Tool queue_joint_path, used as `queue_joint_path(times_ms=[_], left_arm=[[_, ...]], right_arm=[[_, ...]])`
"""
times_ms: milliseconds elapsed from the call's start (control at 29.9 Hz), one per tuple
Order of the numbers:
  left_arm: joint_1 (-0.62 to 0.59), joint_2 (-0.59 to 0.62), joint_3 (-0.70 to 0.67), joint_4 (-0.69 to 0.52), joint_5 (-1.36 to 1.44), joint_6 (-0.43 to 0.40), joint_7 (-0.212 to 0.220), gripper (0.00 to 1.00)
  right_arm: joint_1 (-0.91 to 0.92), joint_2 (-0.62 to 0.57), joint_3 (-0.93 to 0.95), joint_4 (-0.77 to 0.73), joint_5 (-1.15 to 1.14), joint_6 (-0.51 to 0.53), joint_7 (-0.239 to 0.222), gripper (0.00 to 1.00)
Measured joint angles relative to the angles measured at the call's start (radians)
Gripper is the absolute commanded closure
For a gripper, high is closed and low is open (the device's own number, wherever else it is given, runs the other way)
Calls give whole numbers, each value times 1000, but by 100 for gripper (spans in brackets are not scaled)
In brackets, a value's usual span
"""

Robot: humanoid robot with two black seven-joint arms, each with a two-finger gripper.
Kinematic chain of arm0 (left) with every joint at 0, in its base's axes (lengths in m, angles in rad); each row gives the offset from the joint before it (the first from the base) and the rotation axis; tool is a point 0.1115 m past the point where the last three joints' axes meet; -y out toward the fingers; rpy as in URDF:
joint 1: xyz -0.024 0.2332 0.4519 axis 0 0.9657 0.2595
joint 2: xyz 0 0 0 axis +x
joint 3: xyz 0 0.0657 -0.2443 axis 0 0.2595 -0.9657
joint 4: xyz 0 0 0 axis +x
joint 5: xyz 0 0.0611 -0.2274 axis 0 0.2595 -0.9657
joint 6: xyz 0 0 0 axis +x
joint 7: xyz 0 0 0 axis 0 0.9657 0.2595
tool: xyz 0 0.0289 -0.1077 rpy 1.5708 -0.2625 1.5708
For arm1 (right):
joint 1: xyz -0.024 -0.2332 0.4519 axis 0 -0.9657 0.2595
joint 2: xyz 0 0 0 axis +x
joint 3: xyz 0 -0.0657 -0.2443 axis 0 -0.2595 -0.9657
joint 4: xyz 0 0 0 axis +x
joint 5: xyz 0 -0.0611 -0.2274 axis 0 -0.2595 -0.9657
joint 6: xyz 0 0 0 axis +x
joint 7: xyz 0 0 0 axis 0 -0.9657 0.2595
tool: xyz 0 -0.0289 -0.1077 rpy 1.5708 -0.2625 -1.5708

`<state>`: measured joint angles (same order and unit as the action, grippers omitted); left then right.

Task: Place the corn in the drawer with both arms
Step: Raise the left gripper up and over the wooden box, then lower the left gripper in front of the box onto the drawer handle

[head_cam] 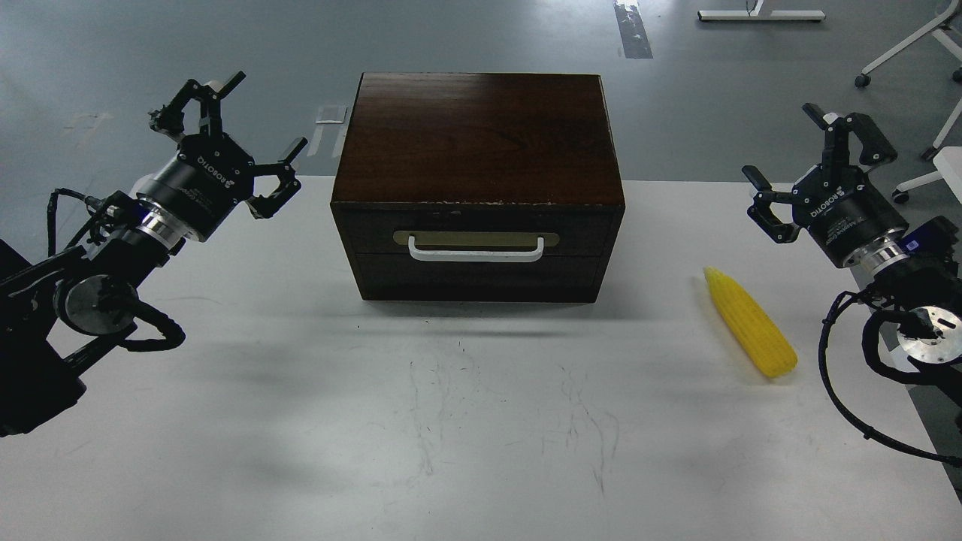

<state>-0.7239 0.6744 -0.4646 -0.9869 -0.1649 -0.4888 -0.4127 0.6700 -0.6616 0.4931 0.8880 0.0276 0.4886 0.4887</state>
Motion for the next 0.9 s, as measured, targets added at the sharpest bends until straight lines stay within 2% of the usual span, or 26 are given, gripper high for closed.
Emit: queue_joint_path(times_ms=[134,401,501,602,902], left_arm=[[-33,24,-3,39,0,0,2,2],[-113,46,-7,38,94,0,2,2],[-176,66,-11,20,258,0,-22,2],[-276,80,-14,-25,483,0,-66,2],[-466,24,-9,-224,1054,0,-76,2]], right_arm=[[-3,-3,0,0,0,0,0,0],[-3,-11,5,-25,2,0,0,0],[-8,-33,0,-20,4,0,0,0],[-11,-51,-2,-15,5,0,0,0],[-21,-58,-3,-22,3,0,0,0]])
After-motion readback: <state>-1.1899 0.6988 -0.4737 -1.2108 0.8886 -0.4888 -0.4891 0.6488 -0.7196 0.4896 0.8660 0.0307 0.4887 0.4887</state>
